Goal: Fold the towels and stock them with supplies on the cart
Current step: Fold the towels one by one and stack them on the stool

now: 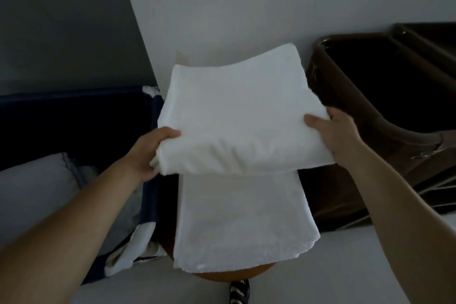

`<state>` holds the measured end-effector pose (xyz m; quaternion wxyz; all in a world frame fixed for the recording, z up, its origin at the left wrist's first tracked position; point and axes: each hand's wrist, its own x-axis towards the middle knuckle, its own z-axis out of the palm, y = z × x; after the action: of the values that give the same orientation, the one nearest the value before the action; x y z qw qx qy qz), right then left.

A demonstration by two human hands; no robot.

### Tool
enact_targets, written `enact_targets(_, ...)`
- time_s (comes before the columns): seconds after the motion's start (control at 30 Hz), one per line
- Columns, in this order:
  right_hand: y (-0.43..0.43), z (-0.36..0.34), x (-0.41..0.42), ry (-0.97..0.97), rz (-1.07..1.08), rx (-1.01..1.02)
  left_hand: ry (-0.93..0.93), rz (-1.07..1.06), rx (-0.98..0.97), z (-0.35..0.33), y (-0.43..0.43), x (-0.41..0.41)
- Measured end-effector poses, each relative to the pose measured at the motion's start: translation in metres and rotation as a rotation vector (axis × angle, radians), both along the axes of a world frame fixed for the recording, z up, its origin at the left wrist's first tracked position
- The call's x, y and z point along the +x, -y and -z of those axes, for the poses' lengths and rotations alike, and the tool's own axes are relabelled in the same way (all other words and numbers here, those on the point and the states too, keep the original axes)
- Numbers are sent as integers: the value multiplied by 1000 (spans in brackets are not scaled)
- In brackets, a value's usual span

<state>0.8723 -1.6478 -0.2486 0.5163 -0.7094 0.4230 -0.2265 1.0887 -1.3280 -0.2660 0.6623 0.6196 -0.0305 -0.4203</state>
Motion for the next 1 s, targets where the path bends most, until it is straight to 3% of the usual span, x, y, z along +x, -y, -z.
enact_targets(0.1,-15,71,-27,-174,25,80,-52,26,197,76,-18,-29)
enact_targets(0.2,-40,139,-55,-521,-45,152,-57,17,513,149,-33,-63)
enact_targets(0.27,-50,161,-63,-585,-48,167,-6,-20,610,175,-36,-74)
enact_targets(0.53,-30,132,-37,-657,-72,-34,401,-25,670,159,-19,-67)
enact_targets(0.67,-22,118,-46,-611,-69,-4,478,-127,657,150,-32,-70)
enact_targets(0.8,-55,162,-64,-739,-112,15,451,-10,736,181,-46,-95)
enact_targets(0.9,-69,177,-74,-740,-65,8,375,28,763,193,-48,-105)
enact_targets(1.0,-57,169,-72,-713,-81,-19,417,38,710,181,-49,-98)
